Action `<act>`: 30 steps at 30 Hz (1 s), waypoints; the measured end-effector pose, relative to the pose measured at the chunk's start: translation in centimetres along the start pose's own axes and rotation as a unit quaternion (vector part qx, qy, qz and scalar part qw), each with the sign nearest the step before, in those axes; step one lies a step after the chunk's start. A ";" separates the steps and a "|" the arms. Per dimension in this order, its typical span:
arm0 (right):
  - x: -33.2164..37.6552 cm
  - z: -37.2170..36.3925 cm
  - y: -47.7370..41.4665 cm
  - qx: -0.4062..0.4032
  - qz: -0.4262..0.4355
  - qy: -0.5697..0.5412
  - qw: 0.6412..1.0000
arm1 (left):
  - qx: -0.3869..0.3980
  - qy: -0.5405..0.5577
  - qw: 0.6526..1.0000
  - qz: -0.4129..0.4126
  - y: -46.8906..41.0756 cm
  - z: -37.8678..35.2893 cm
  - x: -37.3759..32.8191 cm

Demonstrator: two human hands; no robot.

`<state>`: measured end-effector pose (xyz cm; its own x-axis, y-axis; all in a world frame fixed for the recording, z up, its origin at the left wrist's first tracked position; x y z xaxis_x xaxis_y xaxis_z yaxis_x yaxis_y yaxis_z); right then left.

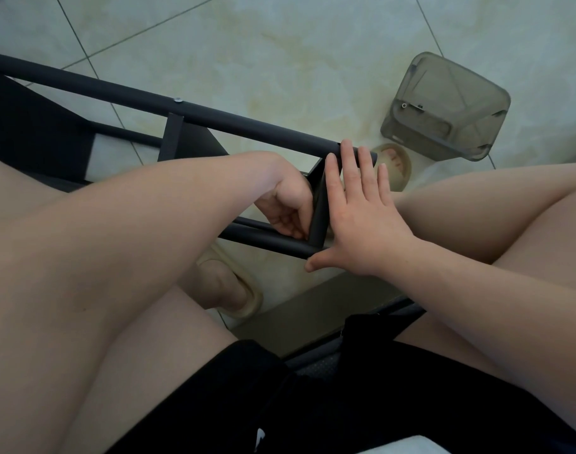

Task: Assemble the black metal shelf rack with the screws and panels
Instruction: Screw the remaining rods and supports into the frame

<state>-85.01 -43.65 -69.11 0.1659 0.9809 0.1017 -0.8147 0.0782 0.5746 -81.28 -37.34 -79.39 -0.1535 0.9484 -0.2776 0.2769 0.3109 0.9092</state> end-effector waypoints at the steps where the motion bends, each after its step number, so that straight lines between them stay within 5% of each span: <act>1: 0.0 0.0 0.0 0.000 0.000 0.001 1.000 | 0.004 -0.004 1.000 0.001 0.1 0.0 0.1; 30: 0.0 -0.1 0.0 -0.003 0.001 0.008 1.000 | -0.018 0.006 1.000 0.005 0.2 -0.1 0.2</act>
<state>-85.06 -43.63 -69.21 0.1552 0.9837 0.0909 -0.8186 0.0765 0.5693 -81.37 -37.07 -79.22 -0.1612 0.9508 -0.2644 0.2448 0.2981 0.9226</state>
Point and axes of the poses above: each hand's wrist, its own y-axis away from the middle knuckle, its own z-axis out of the back of the hand, x = y × z, the point moved 9 cm from there along -y, towards the middle knuckle, and after that the axes turned 3 degrees about y, right-handed, at the moved point
